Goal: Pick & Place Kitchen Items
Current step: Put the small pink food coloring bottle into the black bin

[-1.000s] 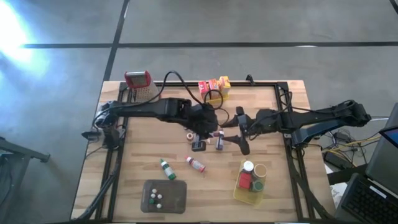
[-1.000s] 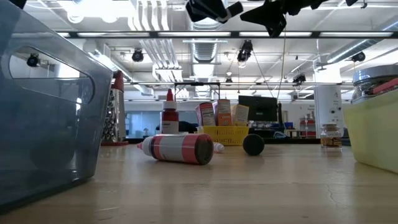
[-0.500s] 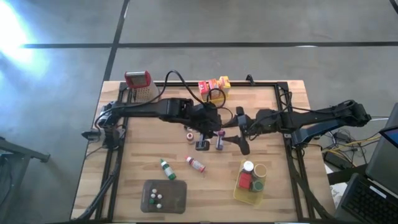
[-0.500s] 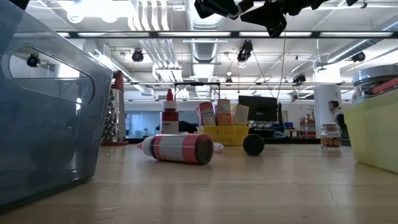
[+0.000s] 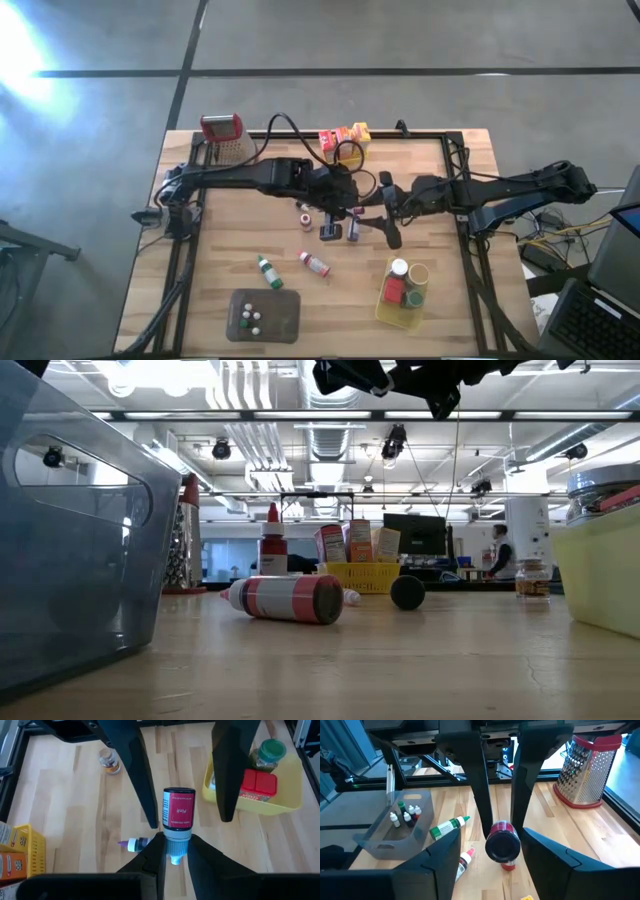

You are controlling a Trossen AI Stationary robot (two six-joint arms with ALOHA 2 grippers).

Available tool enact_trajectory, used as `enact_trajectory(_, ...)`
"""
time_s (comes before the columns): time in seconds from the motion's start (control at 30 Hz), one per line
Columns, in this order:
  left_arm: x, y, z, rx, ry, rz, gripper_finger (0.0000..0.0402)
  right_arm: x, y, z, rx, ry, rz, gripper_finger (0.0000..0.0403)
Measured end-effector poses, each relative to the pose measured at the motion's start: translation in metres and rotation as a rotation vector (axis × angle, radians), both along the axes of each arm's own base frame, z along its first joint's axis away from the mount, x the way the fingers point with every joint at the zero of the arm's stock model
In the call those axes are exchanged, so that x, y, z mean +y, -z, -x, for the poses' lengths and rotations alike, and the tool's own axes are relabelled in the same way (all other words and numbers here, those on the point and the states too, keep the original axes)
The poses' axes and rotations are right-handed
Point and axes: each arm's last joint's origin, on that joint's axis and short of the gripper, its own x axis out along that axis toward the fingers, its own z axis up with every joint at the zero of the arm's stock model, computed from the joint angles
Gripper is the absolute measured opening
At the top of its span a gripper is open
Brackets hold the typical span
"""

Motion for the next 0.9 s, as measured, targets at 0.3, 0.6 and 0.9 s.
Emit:
enact_trajectory(0.3, 0.0000, 0.0001, 0.0000, 0.000, -0.001, 0.002, 0.0068, -0.0001, 0.0001, 0.0000, 0.000, -0.003, 0.013, 0.0156)
enact_trajectory(0.6, -0.0002, 0.0001, 0.0000, 0.001, 0.001, 0.005, 0.0068, -0.0004, 0.0002, 0.0000, 0.000, -0.001, 0.020, 0.0098)
enact_trajectory(0.9, -0.0003, 0.0004, 0.0001, 0.002, 0.001, 0.005, 0.0068, -0.0004, 0.0004, 0.0001, 0.002, -0.003, 0.026, 0.0086)
